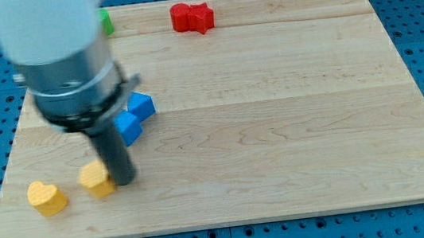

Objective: Slide the blue triangle to top right

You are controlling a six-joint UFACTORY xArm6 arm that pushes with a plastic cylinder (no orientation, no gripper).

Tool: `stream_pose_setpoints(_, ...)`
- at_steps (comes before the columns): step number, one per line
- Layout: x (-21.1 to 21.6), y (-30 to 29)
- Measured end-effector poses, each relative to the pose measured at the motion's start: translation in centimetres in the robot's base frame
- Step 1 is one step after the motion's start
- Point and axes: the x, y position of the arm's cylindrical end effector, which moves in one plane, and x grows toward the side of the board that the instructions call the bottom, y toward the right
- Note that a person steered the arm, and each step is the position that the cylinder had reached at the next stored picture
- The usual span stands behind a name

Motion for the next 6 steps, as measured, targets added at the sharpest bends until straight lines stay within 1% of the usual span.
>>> stream_pose_setpoints(1, -1.4, -4.4)
stream_pose_setpoints(2, -6.8, 0.0)
stream_pose_setpoints(3, -10.3, 7.3)
stream_pose_setpoints(4, -11.5, 2.5)
stream_pose_setpoints(5, -12.0, -4.2)
stream_pose_setpoints(6, -16.1, 0.8)
